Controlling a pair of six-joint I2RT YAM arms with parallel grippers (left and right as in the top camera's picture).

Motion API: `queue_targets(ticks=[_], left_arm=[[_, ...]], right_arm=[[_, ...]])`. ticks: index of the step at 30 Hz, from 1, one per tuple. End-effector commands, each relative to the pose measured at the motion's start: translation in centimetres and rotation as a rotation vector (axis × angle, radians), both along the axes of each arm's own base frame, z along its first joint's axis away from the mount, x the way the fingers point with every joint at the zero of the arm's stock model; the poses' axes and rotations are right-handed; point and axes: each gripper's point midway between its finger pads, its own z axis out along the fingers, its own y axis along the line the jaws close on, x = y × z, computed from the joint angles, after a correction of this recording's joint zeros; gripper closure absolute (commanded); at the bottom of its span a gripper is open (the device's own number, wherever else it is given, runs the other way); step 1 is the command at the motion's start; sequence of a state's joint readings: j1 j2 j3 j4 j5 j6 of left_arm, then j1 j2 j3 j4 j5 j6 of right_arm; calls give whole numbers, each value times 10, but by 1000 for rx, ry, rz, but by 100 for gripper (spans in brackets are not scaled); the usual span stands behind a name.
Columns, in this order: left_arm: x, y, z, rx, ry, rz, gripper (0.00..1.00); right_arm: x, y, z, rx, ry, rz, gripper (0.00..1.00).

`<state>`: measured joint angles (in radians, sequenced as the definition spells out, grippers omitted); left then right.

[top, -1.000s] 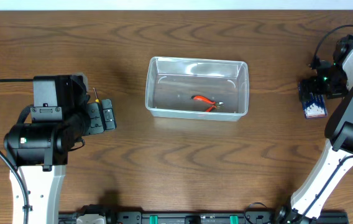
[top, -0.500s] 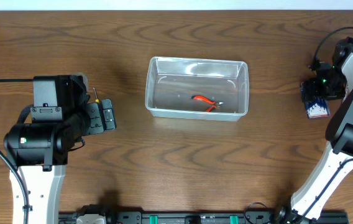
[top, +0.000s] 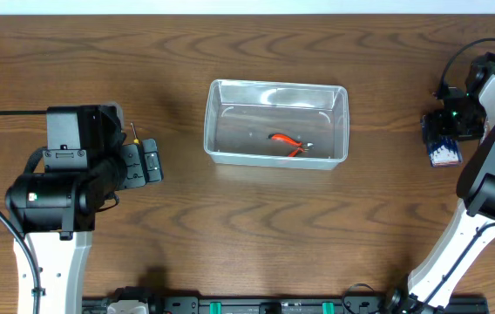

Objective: Pack container
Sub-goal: 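Place the blue case into the container with the right gripper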

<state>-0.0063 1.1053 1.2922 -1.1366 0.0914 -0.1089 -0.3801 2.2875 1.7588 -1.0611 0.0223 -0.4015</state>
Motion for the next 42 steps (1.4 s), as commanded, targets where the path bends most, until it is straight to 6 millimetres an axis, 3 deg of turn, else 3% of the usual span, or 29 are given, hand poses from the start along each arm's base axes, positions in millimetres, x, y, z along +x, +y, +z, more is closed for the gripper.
queue_targets(ticks=[1, 2, 7, 12, 15, 17, 21, 25, 27, 30, 36, 42], left_arm=[[3, 1, 6, -8, -14, 15, 2], [3, 1, 6, -8, -14, 15, 2], [3, 1, 6, -8, -14, 15, 2], [3, 1, 6, -8, -14, 15, 2], [3, 1, 6, -8, -14, 15, 2], [3, 1, 6, -8, -14, 15, 2], [3, 1, 6, -8, -14, 15, 2], [3, 1, 6, -8, -14, 15, 2], [2, 1, 6, -8, -13, 15, 2], [2, 1, 5, -8, -10, 15, 2], [0, 1, 4, -8, -3, 15, 2], [0, 1, 4, -8, -3, 16, 2]], right_arm=[[-15, 21, -29, 88, 76, -34, 46], [-13, 21, -25, 86, 73, -50, 46], [11, 33, 15, 92, 5, -33, 76], [49, 65, 99, 47, -150, 69, 90], [69, 104, 157, 23, -280, 163, 95], [77, 147, 191, 42, -368, 275, 99], [69, 242, 217, 53, -433, 602, 99], [47, 328, 206, 61, -416, 949, 99], [38, 360, 192, 65, -404, 1093, 99], [27, 388, 162, 72, -350, 1252, 99], [19, 402, 95, 117, -223, 1296, 98], [17, 400, 48, 132, -128, 1289, 94]])
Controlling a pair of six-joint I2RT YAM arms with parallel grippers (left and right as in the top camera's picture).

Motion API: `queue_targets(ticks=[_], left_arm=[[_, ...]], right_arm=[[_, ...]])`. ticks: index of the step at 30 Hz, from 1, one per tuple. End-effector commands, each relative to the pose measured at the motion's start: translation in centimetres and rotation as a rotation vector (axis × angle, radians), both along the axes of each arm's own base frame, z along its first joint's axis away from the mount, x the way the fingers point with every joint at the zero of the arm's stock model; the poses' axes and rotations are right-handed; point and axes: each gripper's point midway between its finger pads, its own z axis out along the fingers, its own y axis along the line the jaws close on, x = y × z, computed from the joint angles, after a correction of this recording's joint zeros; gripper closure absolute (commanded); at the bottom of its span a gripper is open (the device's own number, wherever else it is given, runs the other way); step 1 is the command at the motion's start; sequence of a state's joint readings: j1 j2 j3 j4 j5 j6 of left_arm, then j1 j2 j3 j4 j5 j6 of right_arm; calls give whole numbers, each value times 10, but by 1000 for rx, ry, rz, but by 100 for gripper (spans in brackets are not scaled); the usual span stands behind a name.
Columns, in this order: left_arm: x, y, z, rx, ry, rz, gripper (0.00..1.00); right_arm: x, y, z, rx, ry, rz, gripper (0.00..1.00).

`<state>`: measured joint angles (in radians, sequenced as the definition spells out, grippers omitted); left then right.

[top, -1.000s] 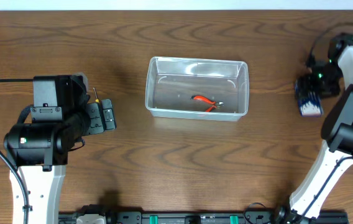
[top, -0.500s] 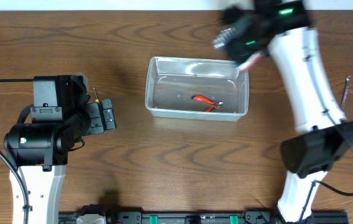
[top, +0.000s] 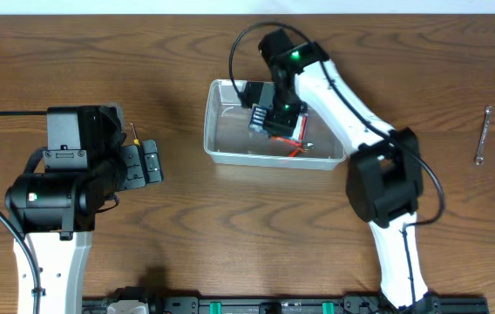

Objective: Pack container
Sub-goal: 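Place the blue case into the container with the right gripper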

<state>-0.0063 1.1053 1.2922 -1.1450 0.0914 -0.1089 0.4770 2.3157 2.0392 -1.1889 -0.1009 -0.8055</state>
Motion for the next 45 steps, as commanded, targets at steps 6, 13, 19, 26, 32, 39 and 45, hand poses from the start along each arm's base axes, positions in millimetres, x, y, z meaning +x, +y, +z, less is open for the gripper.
queue_targets(ticks=[6, 13, 19, 26, 32, 39, 45], left_arm=[[1, 1, 5, -8, -8, 15, 2], [1, 1, 5, -8, -8, 15, 2], [1, 1, 5, -8, -8, 15, 2], [1, 1, 5, -8, -8, 15, 2], [1, 1, 5, -8, -8, 15, 2], [1, 1, 5, -8, -8, 15, 2], [1, 1, 5, -8, -8, 15, 2]], right_arm=[[8, -1, -25, 3, 17, 5, 89], [5, -8, -23, -15, 35, -3, 37], [3, -7, -8, -7, 21, -7, 1], [1, -10, 84, 74, -133, -30, 1], [4, -69, 200, 196, -345, -335, 1], [25, -282, 240, 204, -491, -1304, 1], [0, -415, 190, 137, -373, -1684, 1]])
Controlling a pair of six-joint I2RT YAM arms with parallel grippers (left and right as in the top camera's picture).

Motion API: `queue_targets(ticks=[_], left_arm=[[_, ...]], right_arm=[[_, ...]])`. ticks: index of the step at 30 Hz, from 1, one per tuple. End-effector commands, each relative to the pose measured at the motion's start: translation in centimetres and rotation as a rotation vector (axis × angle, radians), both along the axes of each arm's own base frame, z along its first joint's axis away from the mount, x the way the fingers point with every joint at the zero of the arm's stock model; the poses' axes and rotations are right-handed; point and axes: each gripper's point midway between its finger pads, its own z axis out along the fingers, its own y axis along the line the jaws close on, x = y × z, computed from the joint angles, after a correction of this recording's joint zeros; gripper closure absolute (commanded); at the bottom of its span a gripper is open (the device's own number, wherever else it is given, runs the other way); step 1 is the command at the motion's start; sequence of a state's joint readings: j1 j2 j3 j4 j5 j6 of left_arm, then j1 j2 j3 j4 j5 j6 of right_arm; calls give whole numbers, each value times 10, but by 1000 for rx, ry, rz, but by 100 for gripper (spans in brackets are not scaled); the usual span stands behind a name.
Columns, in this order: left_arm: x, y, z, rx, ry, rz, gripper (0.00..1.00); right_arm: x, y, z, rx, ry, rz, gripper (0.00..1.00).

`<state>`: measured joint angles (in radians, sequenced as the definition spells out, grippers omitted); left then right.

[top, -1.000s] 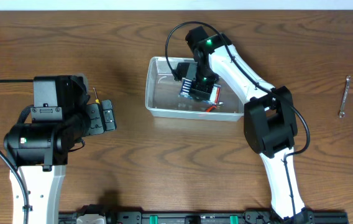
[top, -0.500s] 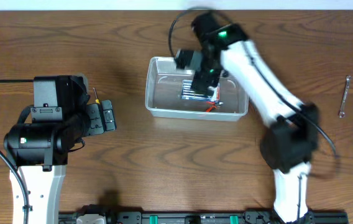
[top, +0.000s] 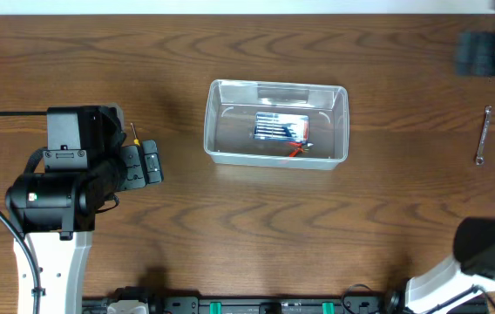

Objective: Pack container
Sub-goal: 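Place the blue case into the container with the right gripper, then move the right gripper to the silver wrench and grasp it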

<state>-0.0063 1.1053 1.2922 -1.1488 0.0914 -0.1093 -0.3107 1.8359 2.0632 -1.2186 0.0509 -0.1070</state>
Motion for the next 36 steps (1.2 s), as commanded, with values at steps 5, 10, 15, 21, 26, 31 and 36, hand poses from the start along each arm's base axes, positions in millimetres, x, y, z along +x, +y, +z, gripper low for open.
queue_targets(ticks=[5, 10, 15, 21, 26, 31, 36], left_arm=[[2, 1, 5, -8, -11, 15, 2], [1, 1, 5, -8, -8, 15, 2], [-1, 1, 4, -8, 3, 16, 2], [-1, 1, 3, -8, 5, 16, 2], [-1, 1, 3, -8, 5, 16, 2], [-1, 1, 3, -8, 5, 15, 1], [-1, 1, 3, -8, 5, 15, 2]], right_arm=[[-26, -92, -90, 120, 192, -258, 1], [-29, -120, -146, 152, 289, -276, 1], [-26, -127, -184, 167, 351, -247, 1], [-23, -126, -226, 209, 405, -240, 1], [-23, -126, -254, 229, 443, -238, 1], [-19, -126, -268, 236, 442, -225, 1], [-13, -130, -268, 222, 419, -217, 1]])
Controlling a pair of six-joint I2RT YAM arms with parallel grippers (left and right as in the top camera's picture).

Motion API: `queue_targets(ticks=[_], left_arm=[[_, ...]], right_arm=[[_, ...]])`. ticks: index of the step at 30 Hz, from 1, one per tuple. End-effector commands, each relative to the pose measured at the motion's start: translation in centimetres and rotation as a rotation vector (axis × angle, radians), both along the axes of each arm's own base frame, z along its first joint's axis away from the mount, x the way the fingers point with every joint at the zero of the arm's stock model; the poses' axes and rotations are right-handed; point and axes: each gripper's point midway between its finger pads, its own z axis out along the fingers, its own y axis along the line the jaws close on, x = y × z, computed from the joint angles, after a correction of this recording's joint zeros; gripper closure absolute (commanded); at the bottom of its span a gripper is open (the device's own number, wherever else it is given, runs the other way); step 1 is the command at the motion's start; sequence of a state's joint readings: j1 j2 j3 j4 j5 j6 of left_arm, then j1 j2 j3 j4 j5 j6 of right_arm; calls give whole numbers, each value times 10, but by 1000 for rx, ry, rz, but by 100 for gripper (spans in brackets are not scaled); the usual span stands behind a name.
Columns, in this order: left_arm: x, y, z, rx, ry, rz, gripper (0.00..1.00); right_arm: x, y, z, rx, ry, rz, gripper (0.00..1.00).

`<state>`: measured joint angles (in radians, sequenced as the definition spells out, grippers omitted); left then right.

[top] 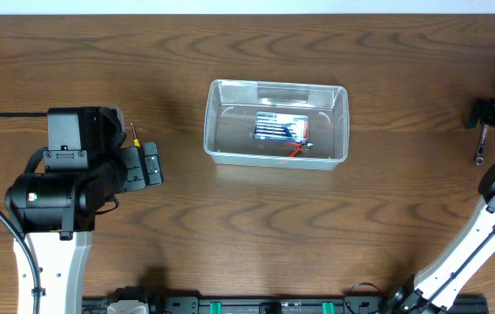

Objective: Pack container
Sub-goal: 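Move the right gripper to the silver wrench and grasp it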

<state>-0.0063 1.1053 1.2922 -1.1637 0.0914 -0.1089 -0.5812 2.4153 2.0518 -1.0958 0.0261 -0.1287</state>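
A clear plastic container (215, 122) stands in the middle of the table. Inside it lie a flat blue-and-black bit set (281, 127) and red-handled pliers (297, 148), partly under the set. A silver wrench (479, 150) lies at the far right. My right gripper (489, 115) hovers over the wrench's upper end, which it hides; its fingers look spread and hold nothing. At the left, my left gripper (151, 162) rests with its fingers together and nothing in them.
A small orange-handled screwdriver (133, 131) lies just behind the left gripper, partly hidden by the arm. The right arm's lower links run along the right edge of the table. A black rail runs along the front edge.
The right gripper was high and blurred at the back right corner. Now it is lower, right over the upper end of the wrench. The bit set stays in the container; the left arm is unmoved.
The right gripper was first at the far right on the bit set, over the wrench's place. Then it held the set over the container, above the pliers. Later the set lay in the container and the gripper was away; now it is over the wrench.
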Motion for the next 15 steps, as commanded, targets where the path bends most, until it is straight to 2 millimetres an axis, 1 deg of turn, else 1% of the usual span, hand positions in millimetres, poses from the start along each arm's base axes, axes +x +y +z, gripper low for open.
queue_targets(ticks=[1, 5, 15], left_arm=[[2, 1, 5, -9, -10, 16, 2], [2, 1, 5, -9, -10, 16, 2], [2, 1, 5, -9, -10, 16, 2]], right_arm=[[1, 0, -6, 11, -3, 22, 1], [2, 2, -8, 20, -4, 25, 1], [-1, 6, -23, 51, 19, 25, 1]])
